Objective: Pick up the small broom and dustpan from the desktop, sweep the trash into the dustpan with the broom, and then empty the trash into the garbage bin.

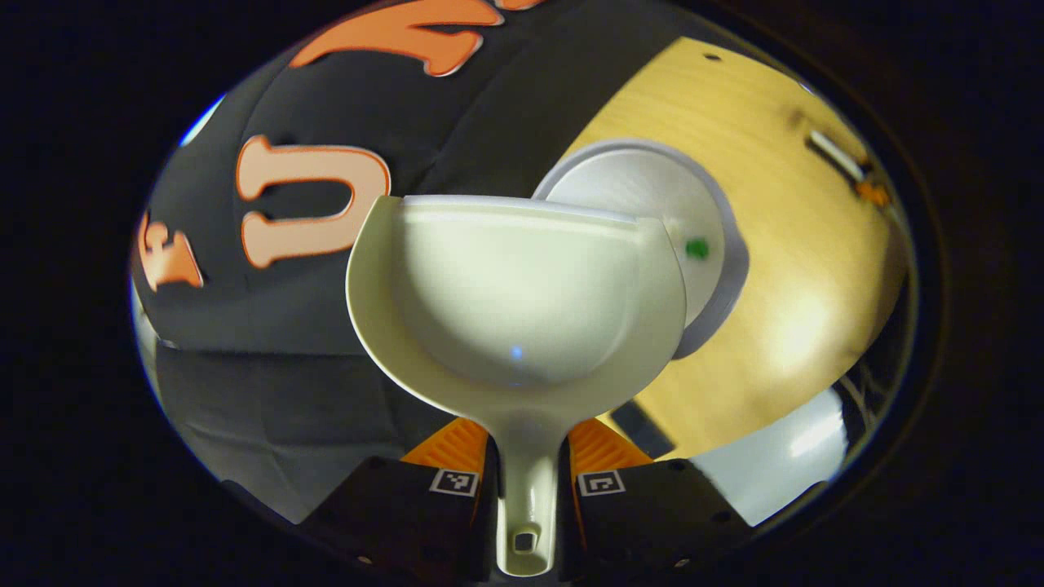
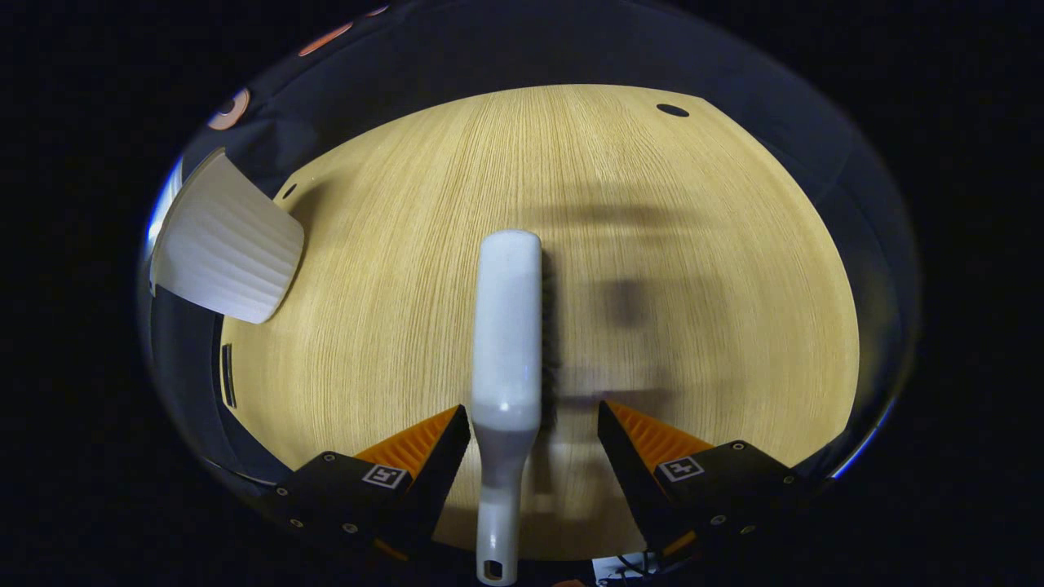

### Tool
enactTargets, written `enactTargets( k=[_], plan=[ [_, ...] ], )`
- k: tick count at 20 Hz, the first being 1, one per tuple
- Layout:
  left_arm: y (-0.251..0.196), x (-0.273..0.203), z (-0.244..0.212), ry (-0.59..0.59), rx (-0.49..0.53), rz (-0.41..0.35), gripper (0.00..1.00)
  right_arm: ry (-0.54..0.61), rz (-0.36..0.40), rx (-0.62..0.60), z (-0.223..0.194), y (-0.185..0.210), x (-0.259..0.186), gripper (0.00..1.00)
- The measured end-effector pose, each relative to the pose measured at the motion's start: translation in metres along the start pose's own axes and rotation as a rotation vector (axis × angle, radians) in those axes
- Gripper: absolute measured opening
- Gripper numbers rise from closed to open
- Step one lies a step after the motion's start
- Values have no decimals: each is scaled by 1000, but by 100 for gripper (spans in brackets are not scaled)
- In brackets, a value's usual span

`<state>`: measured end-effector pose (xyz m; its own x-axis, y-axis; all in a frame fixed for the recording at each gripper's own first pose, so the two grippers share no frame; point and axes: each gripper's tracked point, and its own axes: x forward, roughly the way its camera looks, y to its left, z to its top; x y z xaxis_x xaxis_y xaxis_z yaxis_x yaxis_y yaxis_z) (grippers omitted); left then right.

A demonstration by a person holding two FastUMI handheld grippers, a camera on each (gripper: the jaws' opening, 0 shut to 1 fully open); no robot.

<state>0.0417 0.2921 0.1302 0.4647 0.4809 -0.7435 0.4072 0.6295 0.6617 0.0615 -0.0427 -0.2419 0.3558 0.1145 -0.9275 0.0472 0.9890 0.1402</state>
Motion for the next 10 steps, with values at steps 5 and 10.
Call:
enactTargets(
  k=[5,10],
  plan=[
    [-103,-35,57,-200,-326,-281,30,-45,-9,19,13,-2,-9,96],
    [-212,-77,107,-252,-538,-627,30,-51,-14,12,14,-8,-16,95]
  ],
)
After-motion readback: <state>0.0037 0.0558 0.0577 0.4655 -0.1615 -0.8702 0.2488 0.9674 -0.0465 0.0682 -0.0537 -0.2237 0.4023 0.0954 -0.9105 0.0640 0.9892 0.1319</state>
